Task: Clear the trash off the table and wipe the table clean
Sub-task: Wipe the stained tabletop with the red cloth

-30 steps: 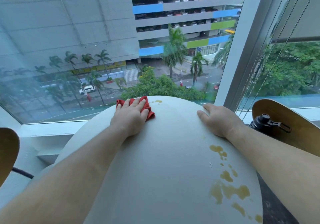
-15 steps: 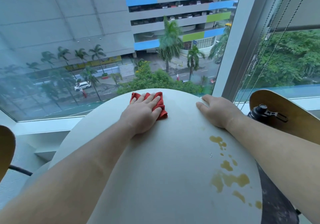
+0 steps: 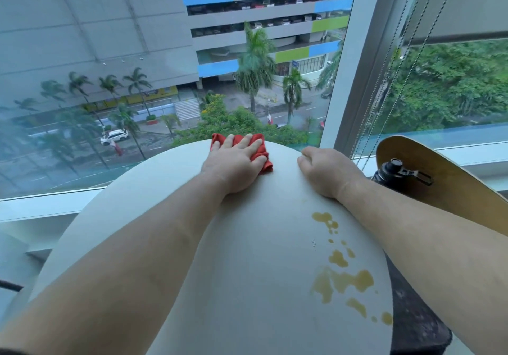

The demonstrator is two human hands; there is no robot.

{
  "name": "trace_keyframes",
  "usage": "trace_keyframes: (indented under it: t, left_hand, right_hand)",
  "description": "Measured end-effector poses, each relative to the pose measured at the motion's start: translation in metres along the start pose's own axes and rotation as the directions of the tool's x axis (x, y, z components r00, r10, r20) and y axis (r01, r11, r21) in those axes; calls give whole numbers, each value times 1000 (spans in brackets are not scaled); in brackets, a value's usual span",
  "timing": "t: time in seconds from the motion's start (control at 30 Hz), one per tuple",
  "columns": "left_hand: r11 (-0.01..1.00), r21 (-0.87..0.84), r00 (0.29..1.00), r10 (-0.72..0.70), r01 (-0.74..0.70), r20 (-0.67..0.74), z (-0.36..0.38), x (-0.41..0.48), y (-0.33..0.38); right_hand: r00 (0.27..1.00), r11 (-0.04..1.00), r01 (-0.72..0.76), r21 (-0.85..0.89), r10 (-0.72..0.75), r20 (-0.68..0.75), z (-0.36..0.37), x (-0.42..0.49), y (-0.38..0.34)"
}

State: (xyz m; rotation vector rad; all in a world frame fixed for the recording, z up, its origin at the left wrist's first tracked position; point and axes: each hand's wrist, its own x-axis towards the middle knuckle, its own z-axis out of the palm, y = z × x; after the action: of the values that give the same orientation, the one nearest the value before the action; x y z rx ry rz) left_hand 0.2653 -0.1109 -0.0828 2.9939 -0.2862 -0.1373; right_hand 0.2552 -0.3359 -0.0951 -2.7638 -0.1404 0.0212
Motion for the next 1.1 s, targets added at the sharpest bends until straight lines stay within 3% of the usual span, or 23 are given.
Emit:
trace_keyframes:
  t: [0.27, 0.67, 0.77, 0.9, 1.1]
  left_hand:
    - [994, -18, 994, 104, -104, -12, 12, -39, 4]
    - [998, 25, 998, -58, 57, 37, -1, -11, 7]
    - [999, 8, 999, 33, -33, 42, 3, -14, 32]
    - [982, 0, 982, 189, -189, 12, 14, -35, 56]
    - [964, -16, 964, 265, -266, -15, 19, -65, 33]
  right_hand:
    - [998, 998, -24, 56, 27, -51, -4, -16, -1]
    - [986, 963, -167, 213, 160, 51, -7, -48, 19]
    - [978, 936, -210, 284, 196, 76, -8, -52, 22]
    - [982, 950, -190, 248, 184, 46, -4, -57, 25]
    - [976, 946, -217, 241, 214, 37, -3, -72, 27]
